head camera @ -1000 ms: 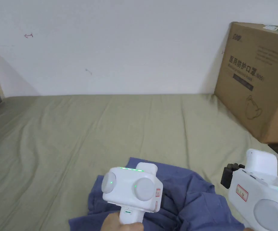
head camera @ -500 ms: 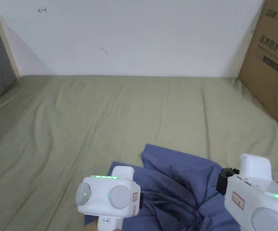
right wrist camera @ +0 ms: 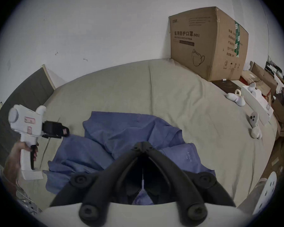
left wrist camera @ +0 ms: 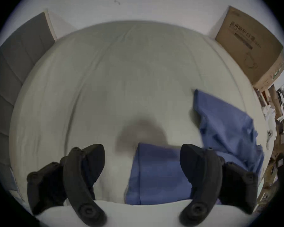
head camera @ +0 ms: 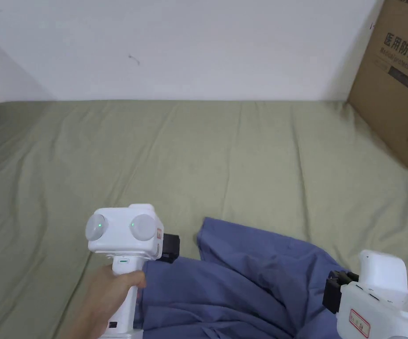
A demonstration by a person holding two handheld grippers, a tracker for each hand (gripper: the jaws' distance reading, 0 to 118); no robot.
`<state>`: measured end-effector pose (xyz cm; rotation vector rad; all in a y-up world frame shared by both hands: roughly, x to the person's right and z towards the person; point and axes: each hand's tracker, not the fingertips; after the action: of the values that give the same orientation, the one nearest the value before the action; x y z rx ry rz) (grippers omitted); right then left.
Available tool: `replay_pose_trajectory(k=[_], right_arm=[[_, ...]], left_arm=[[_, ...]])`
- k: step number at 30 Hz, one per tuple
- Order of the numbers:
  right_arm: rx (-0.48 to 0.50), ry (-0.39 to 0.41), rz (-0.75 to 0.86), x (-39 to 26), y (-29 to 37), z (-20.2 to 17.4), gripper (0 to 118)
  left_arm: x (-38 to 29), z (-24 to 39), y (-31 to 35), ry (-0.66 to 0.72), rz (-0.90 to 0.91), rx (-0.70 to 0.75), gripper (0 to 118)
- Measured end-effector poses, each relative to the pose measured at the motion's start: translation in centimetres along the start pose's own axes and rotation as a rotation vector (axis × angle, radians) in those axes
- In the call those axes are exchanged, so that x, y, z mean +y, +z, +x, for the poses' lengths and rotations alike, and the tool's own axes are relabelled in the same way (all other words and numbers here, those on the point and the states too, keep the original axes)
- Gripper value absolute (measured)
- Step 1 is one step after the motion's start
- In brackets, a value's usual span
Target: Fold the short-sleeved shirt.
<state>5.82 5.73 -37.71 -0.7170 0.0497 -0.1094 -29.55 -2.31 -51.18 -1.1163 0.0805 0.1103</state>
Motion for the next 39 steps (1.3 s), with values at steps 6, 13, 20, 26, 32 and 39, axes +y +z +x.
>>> replay_pose_trajectory(k=[6,13,20,26,32,39], right_arm=[[-0.031,0.006,-0.026,-0.5,-0.9,0.9,0],[0.026,-0.062,-0.038,0.5,-2.0,2.5,0],[0.132,-0.010,-0.160,6.7,-9.1,3.4,91],[0.146,0.132,-0.263,10.0,-16.2,1.9,99],[0.079,0.240,-0.479,8.4,-23.6,0.5,31],[0.099,0.228,-0.416,9.6,-20.9,0.4,6]], left_arm=[[-1.0,-0.4,-0.4,-0.004,0.024,-0.021,80],[-1.0,0.0,1.6,-0.041,0.055,0.035,2],[-0.9,-0.8,5.4,0.001,0.126,-0.035,2],[-0.8,-0.8,5.5,-0.023,0.140,-0.040,2],[-1.0,-1.0,4.8,-0.026,0.119,-0.036,2],[-0.9,-1.1,5.8,-0.028,0.111,-0.031,2]])
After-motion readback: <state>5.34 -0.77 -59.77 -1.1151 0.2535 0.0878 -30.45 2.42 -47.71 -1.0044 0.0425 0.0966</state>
